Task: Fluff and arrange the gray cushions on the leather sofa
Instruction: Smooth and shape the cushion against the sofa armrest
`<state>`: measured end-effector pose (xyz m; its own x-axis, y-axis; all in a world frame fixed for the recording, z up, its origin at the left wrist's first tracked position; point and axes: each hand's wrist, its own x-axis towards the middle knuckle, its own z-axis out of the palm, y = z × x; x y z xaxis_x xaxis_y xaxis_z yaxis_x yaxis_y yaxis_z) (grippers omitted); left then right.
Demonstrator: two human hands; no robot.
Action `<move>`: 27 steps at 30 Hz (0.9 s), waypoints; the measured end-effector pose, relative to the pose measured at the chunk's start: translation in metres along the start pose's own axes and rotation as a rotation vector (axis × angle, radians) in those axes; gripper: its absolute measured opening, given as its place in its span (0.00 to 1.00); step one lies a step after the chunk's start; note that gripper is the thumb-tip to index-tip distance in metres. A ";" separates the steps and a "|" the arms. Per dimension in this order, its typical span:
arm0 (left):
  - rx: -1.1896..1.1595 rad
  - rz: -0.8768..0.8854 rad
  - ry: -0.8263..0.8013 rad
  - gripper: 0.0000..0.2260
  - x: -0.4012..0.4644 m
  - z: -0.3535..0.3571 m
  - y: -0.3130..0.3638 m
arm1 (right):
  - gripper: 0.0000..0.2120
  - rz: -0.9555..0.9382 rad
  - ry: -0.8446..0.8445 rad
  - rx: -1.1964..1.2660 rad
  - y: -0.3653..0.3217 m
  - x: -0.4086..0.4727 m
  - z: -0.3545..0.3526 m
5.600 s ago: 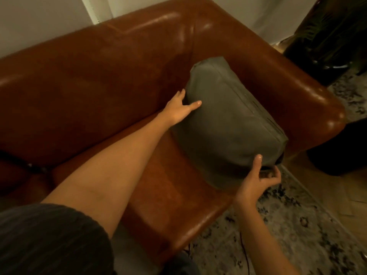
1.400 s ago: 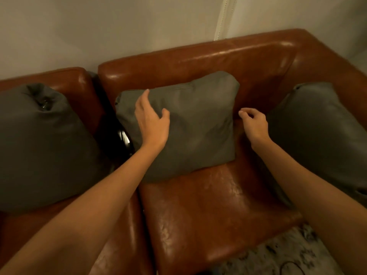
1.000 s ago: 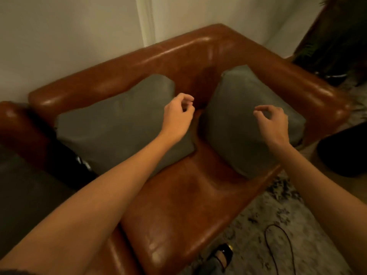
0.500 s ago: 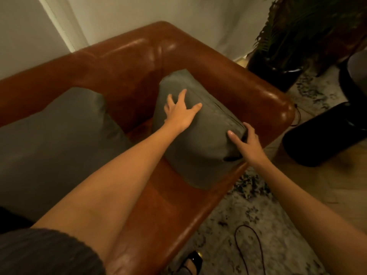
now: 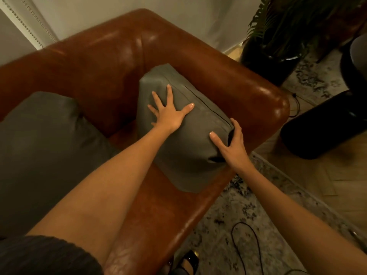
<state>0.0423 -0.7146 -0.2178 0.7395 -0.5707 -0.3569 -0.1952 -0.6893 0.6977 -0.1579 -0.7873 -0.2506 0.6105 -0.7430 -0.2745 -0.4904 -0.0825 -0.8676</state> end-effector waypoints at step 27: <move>0.380 0.475 -0.141 0.30 -0.003 -0.027 -0.003 | 0.39 0.270 0.035 0.251 -0.023 0.015 -0.013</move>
<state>0.0585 -0.6991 -0.2021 0.4283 -0.8896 -0.1587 -0.7169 -0.4414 0.5397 -0.1455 -0.8054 -0.2296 0.4563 -0.7382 -0.4969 -0.4608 0.2816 -0.8416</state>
